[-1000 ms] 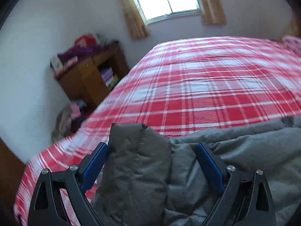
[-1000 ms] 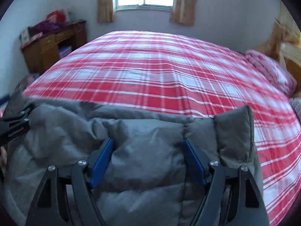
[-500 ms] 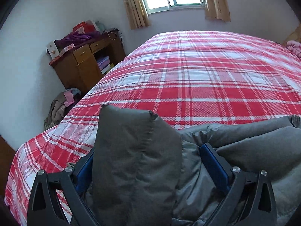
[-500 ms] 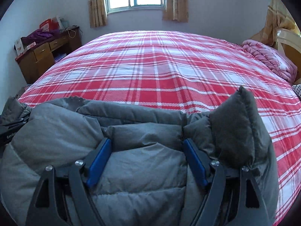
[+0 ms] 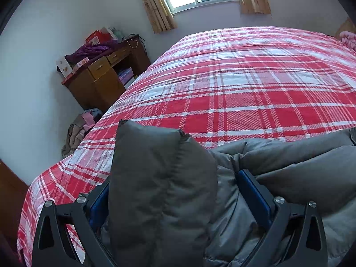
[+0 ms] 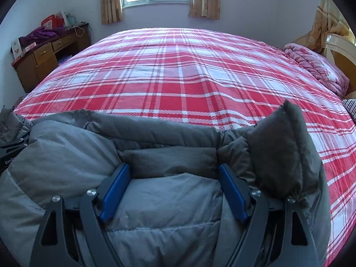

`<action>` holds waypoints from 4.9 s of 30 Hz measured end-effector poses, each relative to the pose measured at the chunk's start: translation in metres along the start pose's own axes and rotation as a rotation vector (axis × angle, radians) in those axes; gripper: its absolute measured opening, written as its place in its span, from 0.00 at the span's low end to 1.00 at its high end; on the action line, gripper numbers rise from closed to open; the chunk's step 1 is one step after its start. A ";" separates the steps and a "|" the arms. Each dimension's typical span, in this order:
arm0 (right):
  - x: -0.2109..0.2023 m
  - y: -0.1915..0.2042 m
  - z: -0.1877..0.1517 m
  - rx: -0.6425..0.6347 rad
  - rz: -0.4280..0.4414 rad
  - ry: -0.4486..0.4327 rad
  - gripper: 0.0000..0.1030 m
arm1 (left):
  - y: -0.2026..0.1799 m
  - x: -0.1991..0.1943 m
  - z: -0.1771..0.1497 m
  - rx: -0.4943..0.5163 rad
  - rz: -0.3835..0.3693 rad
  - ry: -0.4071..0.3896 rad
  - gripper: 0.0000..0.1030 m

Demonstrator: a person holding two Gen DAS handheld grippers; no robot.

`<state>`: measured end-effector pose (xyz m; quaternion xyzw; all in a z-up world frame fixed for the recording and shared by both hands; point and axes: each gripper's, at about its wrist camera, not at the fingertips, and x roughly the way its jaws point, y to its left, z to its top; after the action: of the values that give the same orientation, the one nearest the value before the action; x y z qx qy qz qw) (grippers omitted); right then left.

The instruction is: Fold large clothes

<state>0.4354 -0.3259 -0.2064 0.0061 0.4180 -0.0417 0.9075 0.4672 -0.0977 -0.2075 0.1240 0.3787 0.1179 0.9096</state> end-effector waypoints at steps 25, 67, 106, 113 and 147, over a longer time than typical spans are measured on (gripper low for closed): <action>0.007 0.008 0.000 -0.038 -0.049 0.028 0.82 | -0.001 -0.001 0.000 0.019 0.022 -0.004 0.99; -0.001 0.091 -0.001 -0.144 -0.070 0.111 0.92 | 0.019 -0.088 -0.030 0.026 0.002 -0.031 0.99; -0.124 0.102 -0.149 -0.238 -0.099 -0.041 1.00 | 0.126 -0.103 -0.168 -0.354 -0.282 0.106 0.99; -0.126 0.105 -0.153 -0.211 -0.075 -0.053 1.00 | 0.127 -0.105 -0.161 -0.391 -0.497 0.079 0.38; -0.200 0.113 -0.153 -0.196 0.198 -0.097 1.00 | 0.194 -0.265 -0.108 -0.263 -0.600 -0.292 0.06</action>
<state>0.1989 -0.1920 -0.1566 -0.0433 0.3730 0.0887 0.9226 0.1851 0.0184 -0.0454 -0.0954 0.2458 -0.1257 0.9564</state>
